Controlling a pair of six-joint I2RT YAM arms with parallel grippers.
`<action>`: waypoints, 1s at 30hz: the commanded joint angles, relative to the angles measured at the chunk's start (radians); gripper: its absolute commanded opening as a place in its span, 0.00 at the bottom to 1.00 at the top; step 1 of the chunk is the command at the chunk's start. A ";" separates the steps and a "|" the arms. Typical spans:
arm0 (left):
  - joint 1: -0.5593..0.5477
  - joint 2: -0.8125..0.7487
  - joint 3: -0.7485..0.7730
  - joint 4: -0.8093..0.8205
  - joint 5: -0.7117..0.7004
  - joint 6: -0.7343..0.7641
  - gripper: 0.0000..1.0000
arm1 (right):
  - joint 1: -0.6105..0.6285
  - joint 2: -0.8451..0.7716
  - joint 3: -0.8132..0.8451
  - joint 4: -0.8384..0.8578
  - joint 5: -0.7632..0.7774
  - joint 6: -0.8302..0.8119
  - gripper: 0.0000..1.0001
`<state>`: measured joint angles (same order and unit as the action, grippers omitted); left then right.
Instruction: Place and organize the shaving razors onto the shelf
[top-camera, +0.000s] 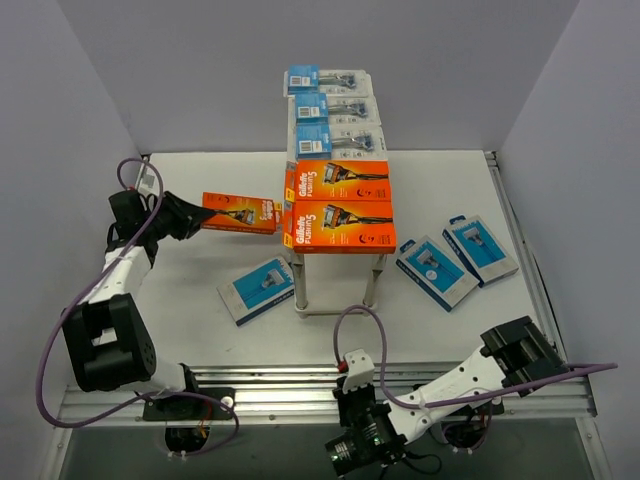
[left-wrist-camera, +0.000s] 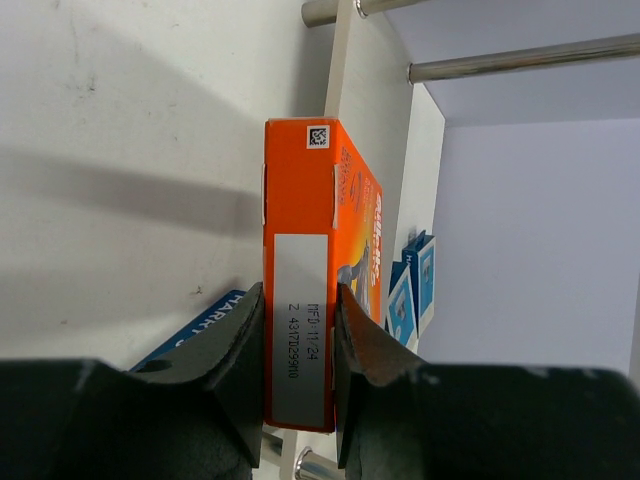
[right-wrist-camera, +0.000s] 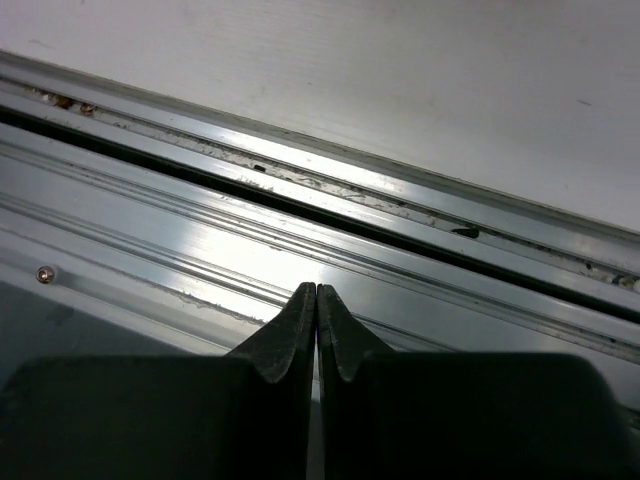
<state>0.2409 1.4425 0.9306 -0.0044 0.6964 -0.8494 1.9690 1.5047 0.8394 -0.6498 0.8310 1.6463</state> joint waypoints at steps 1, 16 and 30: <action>-0.014 0.039 0.063 0.099 0.047 0.015 0.02 | 0.017 -0.055 -0.028 -0.172 0.053 0.294 0.00; -0.126 0.191 0.223 0.135 0.032 -0.019 0.02 | -0.016 -0.372 -0.140 -0.356 0.037 0.481 0.00; -0.181 0.314 0.346 0.135 0.046 -0.008 0.02 | -0.491 -0.584 -0.048 -0.326 0.068 -0.056 0.00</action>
<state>0.0769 1.7393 1.2041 0.0719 0.7155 -0.8612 1.5799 0.9352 0.7574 -0.9623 0.8516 1.7760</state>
